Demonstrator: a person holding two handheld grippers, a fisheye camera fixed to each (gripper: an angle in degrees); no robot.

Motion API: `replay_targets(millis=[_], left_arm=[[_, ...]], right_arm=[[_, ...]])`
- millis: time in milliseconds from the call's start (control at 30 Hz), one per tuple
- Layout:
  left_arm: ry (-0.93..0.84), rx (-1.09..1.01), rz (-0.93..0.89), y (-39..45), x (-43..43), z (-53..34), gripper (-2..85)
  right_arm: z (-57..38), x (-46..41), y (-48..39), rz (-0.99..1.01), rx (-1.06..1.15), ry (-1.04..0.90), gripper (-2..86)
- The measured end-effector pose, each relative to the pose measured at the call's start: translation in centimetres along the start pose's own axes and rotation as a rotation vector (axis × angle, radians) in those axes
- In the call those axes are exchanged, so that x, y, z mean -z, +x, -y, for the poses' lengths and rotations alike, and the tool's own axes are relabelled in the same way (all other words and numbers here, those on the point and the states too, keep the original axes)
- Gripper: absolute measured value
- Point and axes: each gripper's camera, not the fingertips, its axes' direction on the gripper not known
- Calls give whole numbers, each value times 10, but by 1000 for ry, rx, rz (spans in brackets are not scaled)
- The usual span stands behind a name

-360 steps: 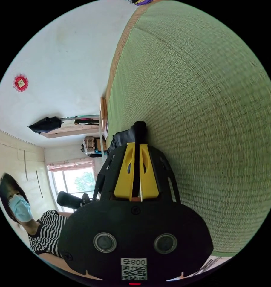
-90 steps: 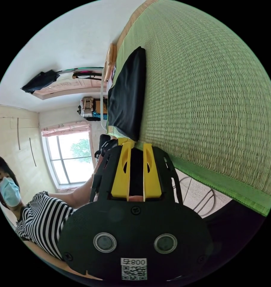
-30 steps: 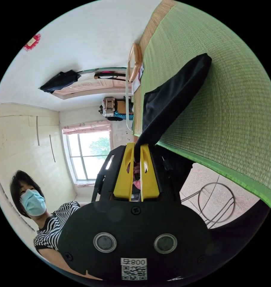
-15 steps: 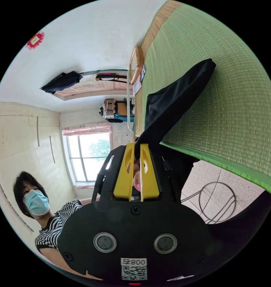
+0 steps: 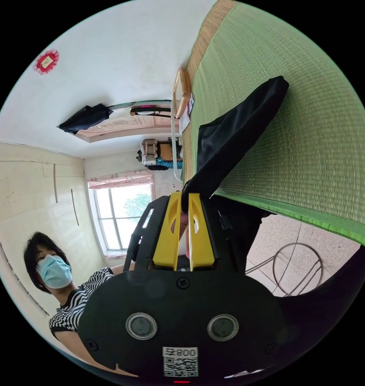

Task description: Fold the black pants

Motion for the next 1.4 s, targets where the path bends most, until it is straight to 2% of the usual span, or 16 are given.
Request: replay_targets(millis=[200, 500, 767, 1033, 1400], left_arm=[[-17, 1, -36, 1, 7, -7, 119], [-74, 117, -258, -10, 5, -26, 138], [-7, 182, -326, -7, 13, -24, 139], [12, 224, -351, -1, 8, -30, 91], [-30, 100, -262, 42, 24, -78, 56]], right_arm=[[9, 8, -4, 47, 10, 23, 22], [30, 9, -21, 53, 69, 14, 22], [28, 20, -13, 45, 94, 8, 24], [13, 41, 29, 56, 45, 33, 24], [-39, 89, 117, 72, -36, 44, 22]])
